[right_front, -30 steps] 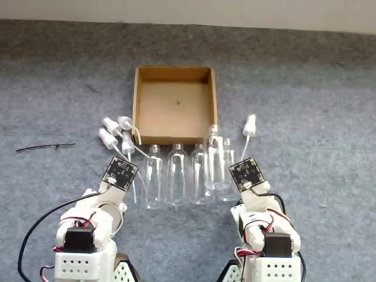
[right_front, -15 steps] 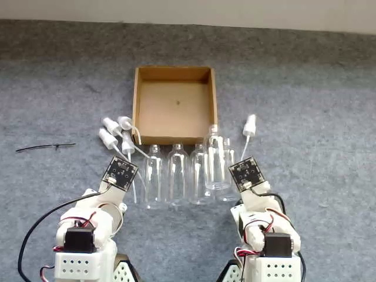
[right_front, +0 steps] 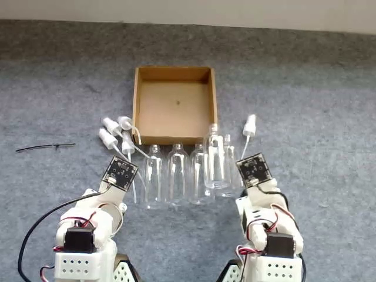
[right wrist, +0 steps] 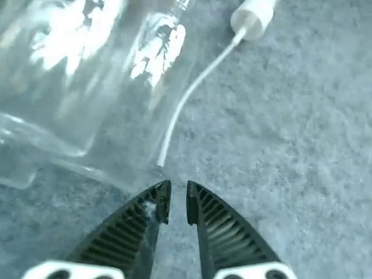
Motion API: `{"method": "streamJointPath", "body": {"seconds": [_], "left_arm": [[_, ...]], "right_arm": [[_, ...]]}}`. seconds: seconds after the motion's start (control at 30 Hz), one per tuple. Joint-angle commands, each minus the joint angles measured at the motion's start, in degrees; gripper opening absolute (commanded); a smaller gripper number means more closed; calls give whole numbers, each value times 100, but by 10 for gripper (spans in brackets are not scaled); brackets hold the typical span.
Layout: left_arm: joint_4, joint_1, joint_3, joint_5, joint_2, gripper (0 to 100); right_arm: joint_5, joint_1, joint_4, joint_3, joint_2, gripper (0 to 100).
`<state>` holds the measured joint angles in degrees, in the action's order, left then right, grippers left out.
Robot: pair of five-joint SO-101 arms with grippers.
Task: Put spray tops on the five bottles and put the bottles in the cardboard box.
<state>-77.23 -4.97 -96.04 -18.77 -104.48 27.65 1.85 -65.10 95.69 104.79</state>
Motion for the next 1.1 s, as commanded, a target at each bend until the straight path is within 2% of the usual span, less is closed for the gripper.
{"method": "streamJointPath", "body": {"seconds": [0.0,0.17,0.27,0.33,0.43,0.57,0.7,0.87,1.07], "left_arm": [[-35,13,-119,-44,-22,71],[-35,13,-119,-44,-22,71],[-35,13,-119,-44,-22,71],[-35,13,-119,-44,-22,71],[-35,13,-119,-44,-22,71],[-35,13,-119,-44,-22,71],[-35,13,-119,-44,-22,71],[-35,13,-119,-44,-22,71],[-35,13,-119,-44,-22,71]], "right_arm": [[44,629,-303,-470,-4,39],[26,760,-681,-2176,-303,126],[-9,760,-708,-2985,-1323,170],[-404,673,-690,-3626,-2237,170],[-1046,92,-971,-4796,-3741,173],[-1679,-1138,-1622,-6519,-5578,176],[-2259,-2053,-2026,-7996,-7116,244],[-2330,-2703,-2167,-9174,-8646,310],[-2453,-3073,-2123,-9385,-9648,323]]}}
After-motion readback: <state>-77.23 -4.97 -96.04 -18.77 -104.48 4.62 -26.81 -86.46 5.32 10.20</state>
